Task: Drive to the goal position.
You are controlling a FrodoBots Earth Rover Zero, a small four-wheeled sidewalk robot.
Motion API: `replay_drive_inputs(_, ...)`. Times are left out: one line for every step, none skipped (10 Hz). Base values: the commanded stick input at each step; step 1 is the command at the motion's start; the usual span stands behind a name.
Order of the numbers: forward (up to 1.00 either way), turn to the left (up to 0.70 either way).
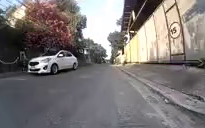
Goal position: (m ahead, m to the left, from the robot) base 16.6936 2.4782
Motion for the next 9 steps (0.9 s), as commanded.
replay_drive_inputs(0.91,-0.37)
replay_drive_inputs(0.91,-0.37)
replay_drive_inputs(0.91,-0.37)
replay_drive_inputs(0.91,-0.37)
replay_drive_inputs(0.91,-0.37)
replay_drive_inputs(0.91,-0.37)
replay_drive_inputs(0.91,-0.37)
replay_drive_inputs(0.91,-0.37)
replay_drive_inputs(0.91,-0.37)
